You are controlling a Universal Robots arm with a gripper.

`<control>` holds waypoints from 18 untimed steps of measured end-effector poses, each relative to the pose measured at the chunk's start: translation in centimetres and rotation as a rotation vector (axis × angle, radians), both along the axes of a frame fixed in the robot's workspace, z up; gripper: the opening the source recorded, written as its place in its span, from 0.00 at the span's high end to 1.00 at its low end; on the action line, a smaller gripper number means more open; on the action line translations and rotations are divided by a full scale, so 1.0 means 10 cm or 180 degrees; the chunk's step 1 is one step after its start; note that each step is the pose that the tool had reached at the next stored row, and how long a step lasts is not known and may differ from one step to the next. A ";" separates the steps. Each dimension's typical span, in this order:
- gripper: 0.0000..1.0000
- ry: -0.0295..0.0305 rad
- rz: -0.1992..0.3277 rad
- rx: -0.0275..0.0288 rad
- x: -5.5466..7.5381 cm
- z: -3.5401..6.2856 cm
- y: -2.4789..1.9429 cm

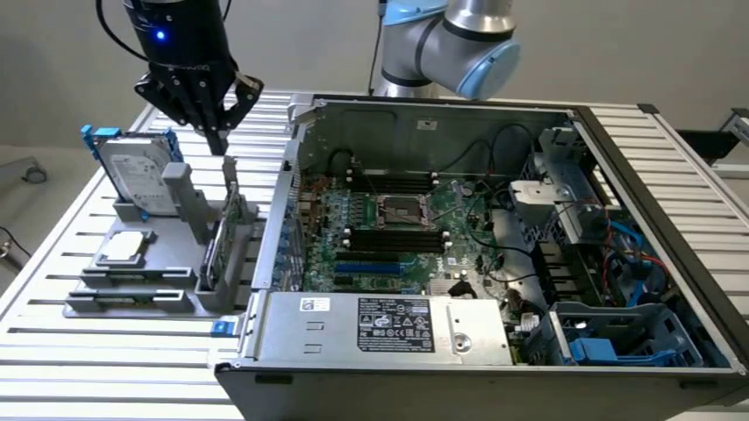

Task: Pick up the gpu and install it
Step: 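Reach for the gpu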

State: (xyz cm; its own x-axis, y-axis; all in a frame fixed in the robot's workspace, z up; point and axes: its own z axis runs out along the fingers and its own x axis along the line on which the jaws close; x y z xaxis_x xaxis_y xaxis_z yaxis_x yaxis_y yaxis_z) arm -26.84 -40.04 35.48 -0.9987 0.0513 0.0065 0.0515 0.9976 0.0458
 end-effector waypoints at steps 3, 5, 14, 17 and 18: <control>0.89 0.0001 0.0009 -0.0002 -0.05 -0.021 -0.002; 0.89 0.0002 0.0019 -0.0004 -0.08 -0.033 -0.003; 0.89 0.0035 0.0132 -0.0033 -0.09 -0.046 -0.013; 0.89 0.0046 0.0171 -0.0055 -0.10 -0.048 -0.014; 0.89 0.0049 0.0181 -0.0063 -0.10 -0.049 -0.014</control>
State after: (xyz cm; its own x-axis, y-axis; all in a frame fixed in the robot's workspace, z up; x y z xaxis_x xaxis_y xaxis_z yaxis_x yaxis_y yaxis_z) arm -27.84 -40.18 34.99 -0.9998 -0.0053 0.0213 -0.0048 0.9997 0.0256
